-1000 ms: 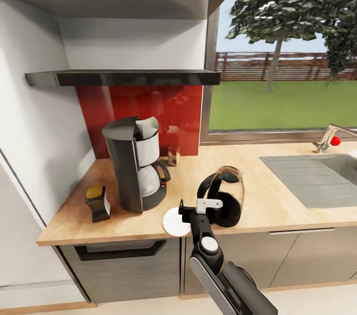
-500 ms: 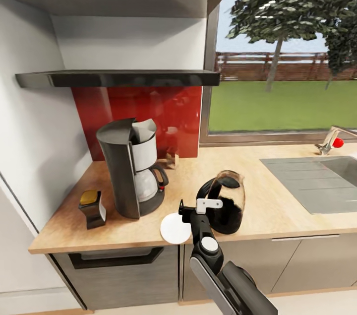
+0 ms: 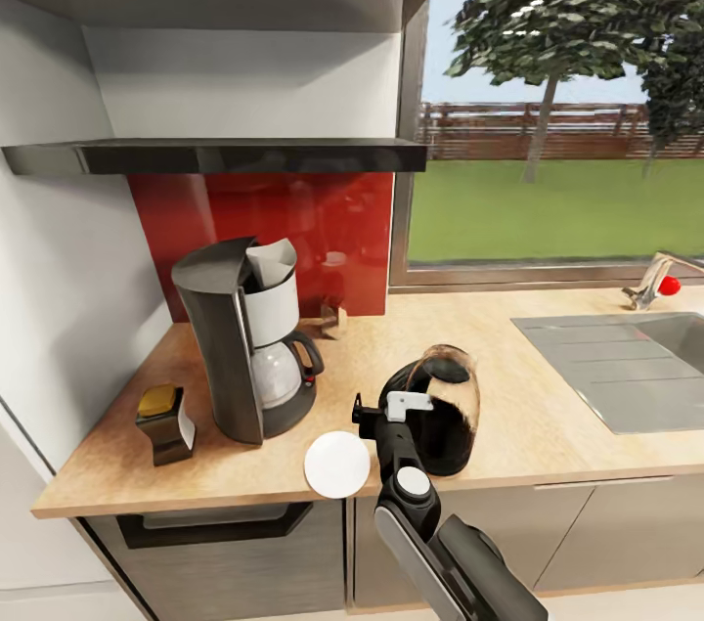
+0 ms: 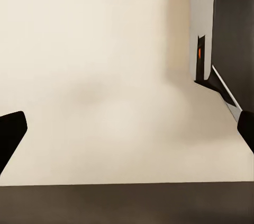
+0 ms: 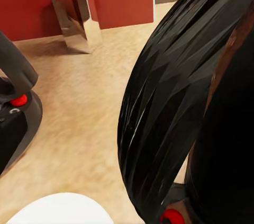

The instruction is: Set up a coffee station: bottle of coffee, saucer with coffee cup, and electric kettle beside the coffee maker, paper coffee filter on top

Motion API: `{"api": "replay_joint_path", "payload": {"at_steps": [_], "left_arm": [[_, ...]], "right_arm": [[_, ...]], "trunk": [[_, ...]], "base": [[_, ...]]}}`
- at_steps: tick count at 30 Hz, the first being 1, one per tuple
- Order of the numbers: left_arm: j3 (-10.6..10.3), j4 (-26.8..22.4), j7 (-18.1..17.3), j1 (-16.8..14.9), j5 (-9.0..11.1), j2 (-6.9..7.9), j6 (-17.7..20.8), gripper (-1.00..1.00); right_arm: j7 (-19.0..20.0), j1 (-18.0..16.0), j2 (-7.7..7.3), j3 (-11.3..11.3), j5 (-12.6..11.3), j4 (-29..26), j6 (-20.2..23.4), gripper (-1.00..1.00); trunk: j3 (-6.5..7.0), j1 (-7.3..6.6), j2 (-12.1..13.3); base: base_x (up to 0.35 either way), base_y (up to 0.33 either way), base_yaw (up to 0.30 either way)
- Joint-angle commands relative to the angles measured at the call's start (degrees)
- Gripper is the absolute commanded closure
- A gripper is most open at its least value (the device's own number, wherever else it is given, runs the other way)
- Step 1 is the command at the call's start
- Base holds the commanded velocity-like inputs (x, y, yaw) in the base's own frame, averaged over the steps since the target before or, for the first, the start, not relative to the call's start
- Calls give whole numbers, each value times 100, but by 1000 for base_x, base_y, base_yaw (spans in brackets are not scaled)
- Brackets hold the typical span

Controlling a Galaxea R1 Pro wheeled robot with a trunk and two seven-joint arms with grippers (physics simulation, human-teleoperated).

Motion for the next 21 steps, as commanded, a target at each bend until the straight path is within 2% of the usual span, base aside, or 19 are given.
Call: {"api": "replay_joint_path", "payload": {"at_steps": [1, 10, 11, 21], "left_arm": [[49, -18, -41, 2, -41, -3, 4, -100], [49, -18, -41, 2, -41, -3, -2, -100], [49, -18, -41, 2, -40, -3, -3, -100], [49, -18, -41, 2, -47, -2, -5, -100]], "right_arm": [[-44, -7, -1, 9, -16, -7, 39, -100], [-44, -6, -7, 18, -16, -7, 22, -100], [-44, -6, -8, 18, -16, -7, 22, 100], [-44, -6, -10, 18, -16, -7, 21, 100]], "trunk": [[-12, 4, -12], [-12, 4, -12], [-12, 4, -12], [-12, 4, -12]], "base": [[2, -1, 0], [0, 0, 0], [0, 0, 0], [0, 0, 0]]}}
